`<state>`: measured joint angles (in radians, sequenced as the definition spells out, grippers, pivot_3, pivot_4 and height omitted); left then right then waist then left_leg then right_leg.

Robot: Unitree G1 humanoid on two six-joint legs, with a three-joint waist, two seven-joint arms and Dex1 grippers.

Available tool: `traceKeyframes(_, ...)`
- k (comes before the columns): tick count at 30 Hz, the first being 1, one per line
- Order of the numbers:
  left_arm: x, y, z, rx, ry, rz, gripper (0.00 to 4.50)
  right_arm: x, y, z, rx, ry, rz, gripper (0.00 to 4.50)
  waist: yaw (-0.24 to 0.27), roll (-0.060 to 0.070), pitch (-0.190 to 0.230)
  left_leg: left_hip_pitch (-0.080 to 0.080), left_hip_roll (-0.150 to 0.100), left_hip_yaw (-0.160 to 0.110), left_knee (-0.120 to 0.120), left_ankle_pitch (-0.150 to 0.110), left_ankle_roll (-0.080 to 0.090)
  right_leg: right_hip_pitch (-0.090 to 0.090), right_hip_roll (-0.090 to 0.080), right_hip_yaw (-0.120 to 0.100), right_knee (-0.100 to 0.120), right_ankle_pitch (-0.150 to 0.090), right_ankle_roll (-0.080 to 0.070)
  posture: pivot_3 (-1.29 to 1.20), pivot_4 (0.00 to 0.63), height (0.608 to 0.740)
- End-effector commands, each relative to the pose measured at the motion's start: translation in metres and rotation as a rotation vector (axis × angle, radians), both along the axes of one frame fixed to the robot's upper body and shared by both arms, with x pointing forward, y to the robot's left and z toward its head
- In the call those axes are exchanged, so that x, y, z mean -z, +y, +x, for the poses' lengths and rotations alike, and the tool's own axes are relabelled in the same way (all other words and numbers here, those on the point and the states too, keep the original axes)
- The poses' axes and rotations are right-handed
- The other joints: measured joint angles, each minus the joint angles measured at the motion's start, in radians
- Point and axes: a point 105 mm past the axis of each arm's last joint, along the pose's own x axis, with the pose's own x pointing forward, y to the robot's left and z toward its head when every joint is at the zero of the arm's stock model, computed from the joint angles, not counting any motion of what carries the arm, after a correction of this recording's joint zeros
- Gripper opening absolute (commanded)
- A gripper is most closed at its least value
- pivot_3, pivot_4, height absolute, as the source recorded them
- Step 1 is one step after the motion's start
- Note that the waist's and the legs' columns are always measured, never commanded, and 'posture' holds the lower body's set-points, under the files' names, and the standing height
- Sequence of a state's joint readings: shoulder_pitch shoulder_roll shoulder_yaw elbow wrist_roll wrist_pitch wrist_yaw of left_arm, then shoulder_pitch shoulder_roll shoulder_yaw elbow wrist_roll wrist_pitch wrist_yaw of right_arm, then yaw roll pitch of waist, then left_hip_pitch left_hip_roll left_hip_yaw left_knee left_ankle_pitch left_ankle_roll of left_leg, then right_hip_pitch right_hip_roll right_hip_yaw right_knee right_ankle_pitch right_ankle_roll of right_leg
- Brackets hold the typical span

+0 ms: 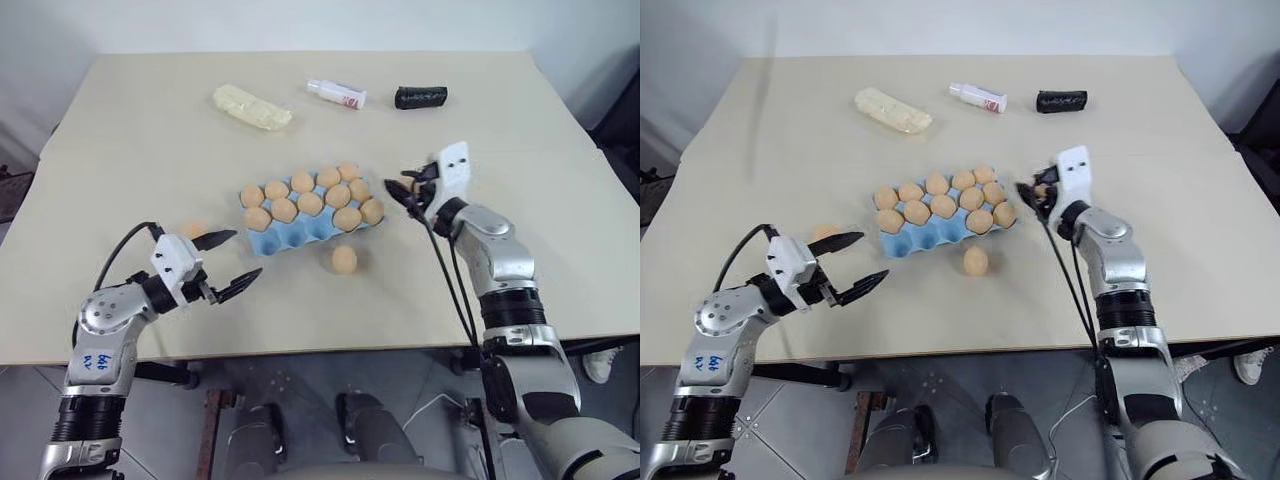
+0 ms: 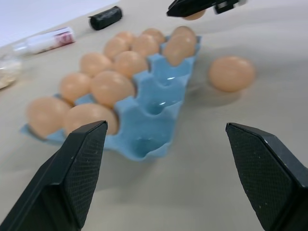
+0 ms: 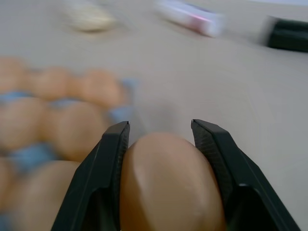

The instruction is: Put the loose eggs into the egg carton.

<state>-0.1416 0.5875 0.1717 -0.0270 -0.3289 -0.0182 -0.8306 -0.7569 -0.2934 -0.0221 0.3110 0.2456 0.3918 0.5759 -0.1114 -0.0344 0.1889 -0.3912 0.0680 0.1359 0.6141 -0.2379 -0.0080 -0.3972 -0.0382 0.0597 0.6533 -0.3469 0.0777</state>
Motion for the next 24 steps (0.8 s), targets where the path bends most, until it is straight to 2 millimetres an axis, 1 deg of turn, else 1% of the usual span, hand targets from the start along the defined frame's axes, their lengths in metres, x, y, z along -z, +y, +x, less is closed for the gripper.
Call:
traceKeyframes(1,-0.007,0.017,-0.004,-0.057,-0.019,-0.012,4.19,-0.019,0.05,-0.024,-0.185,-0.041,-0.004,1.95,-0.001,0.0,0.0,0.0,0.0,-0.001,0.0,0.0,0.0,0.0,0.0,-0.001,0.0,0.0,0.0,0.0,0.15,0.74)
traceKeyframes(3,-0.003,0.024,-0.006,-0.083,-0.005,-0.01,4.19,-0.016,0.071,-0.034,-0.248,-0.034,-0.017,1.95,0.001,0.0,0.0,0.0,0.0,-0.001,0.0,0.0,0.0,0.0,0.0,-0.001,0.0,0.0,0.0,0.0,0.15,0.74)
traceKeyframes(5,0.001,0.031,-0.009,-0.106,0.009,-0.005,4.19,-0.008,0.09,-0.042,-0.301,-0.025,-0.037,1.95,0.002,0.0,0.0,-0.001,-0.001,-0.001,0.0,0.0,0.0,0.0,-0.001,-0.002,0.0,0.0,-0.001,0.0,0.15,0.74)
traceKeyframes(6,0.002,0.033,-0.01,-0.113,0.013,-0.004,4.19,-0.005,0.095,-0.045,-0.315,-0.022,-0.045,1.95,0.003,0.0,0.0,-0.001,-0.001,-0.002,0.0,0.0,0.0,0.0,-0.002,-0.002,0.0,0.0,-0.001,0.0,0.15,0.74)
traceKeyframes(8,0.003,0.035,-0.013,-0.118,0.018,-0.001,4.19,0.009,0.105,-0.048,-0.335,-0.025,-0.106,1.95,0.006,0.0,0.0,-0.002,-0.002,-0.003,0.0,-0.001,0.0,0.0,-0.003,-0.004,-0.001,0.0,-0.001,0.0,0.15,0.74)
traceKeyframes(11,0.003,0.034,-0.015,-0.119,0.018,0.0,4.19,0.017,0.11,-0.049,-0.337,-0.025,-0.125,1.95,0.006,0.0,0.0,-0.005,-0.003,-0.004,0.0,-0.002,-0.002,-0.002,-0.005,-0.005,-0.003,0.0,-0.001,0.0,0.15,0.74)
traceKeyframes(14,-0.001,0.032,-0.016,-0.117,0.008,-0.003,4.19,0.015,0.105,-0.043,-0.312,-0.026,-0.099,2.71,0.007,-0.001,-0.001,-0.012,-0.003,-0.005,0.0,-0.001,0.0,-0.009,-0.005,-0.006,-0.001,0.0,-0.001,0.0,0.15,0.74)
traceKeyframes(16,-0.003,0.03,-0.016,-0.113,0.003,-0.006,4.19,0.011,0.1,-0.041,-0.301,-0.036,-0.088,3.39,0.007,-0.001,-0.001,-0.015,-0.003,-0.005,0.0,0.001,0.001,-0.013,-0.004,-0.005,0.0,0.0,-0.001,0.0,0.15,0.74)
traceKeyframes(18,-0.004,0.028,-0.016,-0.107,0.001,-0.008,4.19,0.007,0.096,-0.04,-0.293,-0.047,-0.078,4.03,0.007,-0.001,-0.001,-0.015,-0.003,-0.005,0.0,0.001,0.001,-0.014,-0.004,-0.006,0.001,-0.001,-0.001,0.0,0.15,0.74)
traceKeyframes(19,-0.004,0.027,-0.015,-0.104,0.001,-0.01,4.19,0.006,0.094,-0.04,-0.289,-0.051,-0.074,4.42,0.006,-0.001,-0.001,-0.015,-0.003,-0.005,0.0,0.001,0.001,-0.014,-0.004,-0.005,0.001,-0.001,-0.001,0.0,0.15,0.74)
traceKeyframes(24,-0.006,0.02,-0.012,-0.08,-0.002,-0.018,4.19,0.003,0.085,-0.041,-0.278,-0.063,-0.068,4.47,0.002,-0.001,-0.001,-0.015,-0.003,-0.004,0.0,0.001,0.001,-0.014,-0.004,-0.005,0.001,0.0,-0.001,0.0,0.15,0.74)
